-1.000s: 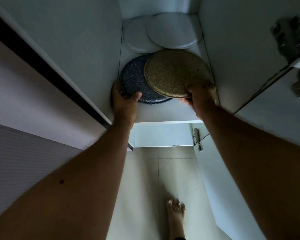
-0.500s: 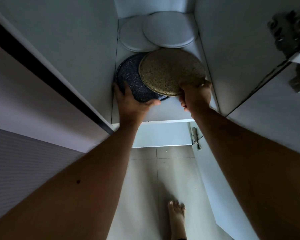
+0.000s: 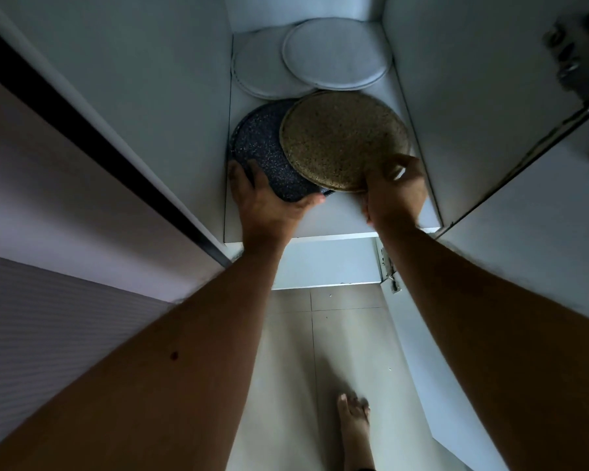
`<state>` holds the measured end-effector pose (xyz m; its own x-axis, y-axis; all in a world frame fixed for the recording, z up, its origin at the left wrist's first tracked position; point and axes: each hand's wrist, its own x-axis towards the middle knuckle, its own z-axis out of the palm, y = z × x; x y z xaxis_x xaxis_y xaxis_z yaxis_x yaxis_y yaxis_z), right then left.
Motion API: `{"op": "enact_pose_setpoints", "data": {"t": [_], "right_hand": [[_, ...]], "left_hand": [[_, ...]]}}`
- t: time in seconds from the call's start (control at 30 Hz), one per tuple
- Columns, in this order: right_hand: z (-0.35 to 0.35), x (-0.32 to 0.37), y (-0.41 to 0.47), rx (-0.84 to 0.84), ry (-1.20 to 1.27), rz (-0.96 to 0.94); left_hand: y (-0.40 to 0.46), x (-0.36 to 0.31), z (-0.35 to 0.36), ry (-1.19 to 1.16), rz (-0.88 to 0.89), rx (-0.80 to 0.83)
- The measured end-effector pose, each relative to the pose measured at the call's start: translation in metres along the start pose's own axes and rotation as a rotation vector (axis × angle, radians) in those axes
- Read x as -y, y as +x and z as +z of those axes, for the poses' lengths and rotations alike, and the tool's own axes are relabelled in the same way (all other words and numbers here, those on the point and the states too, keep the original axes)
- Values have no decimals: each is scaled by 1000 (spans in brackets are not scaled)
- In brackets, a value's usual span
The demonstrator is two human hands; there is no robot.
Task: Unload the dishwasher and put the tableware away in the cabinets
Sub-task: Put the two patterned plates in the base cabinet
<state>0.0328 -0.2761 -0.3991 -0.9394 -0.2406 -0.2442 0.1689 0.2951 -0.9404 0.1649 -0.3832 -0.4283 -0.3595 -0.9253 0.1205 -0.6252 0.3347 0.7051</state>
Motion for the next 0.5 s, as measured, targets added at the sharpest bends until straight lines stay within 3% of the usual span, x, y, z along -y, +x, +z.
{"op": "enact_pose_setpoints", "data": {"t": [0.13,0.27,0.4,0.5], "right_hand": [[0,0,-11,29,-274,-234],[13,11,-17,11,-651,-596],[29,3,-8,176,-1064,-930],[31,-15,2,264,-1114,-1072]], "left_hand": [[2,3,3,46,72,-61],[2,4,6,124,123,-59],[1,7,12,192,206,-130],[1,10,14,248,255,-130]]}}
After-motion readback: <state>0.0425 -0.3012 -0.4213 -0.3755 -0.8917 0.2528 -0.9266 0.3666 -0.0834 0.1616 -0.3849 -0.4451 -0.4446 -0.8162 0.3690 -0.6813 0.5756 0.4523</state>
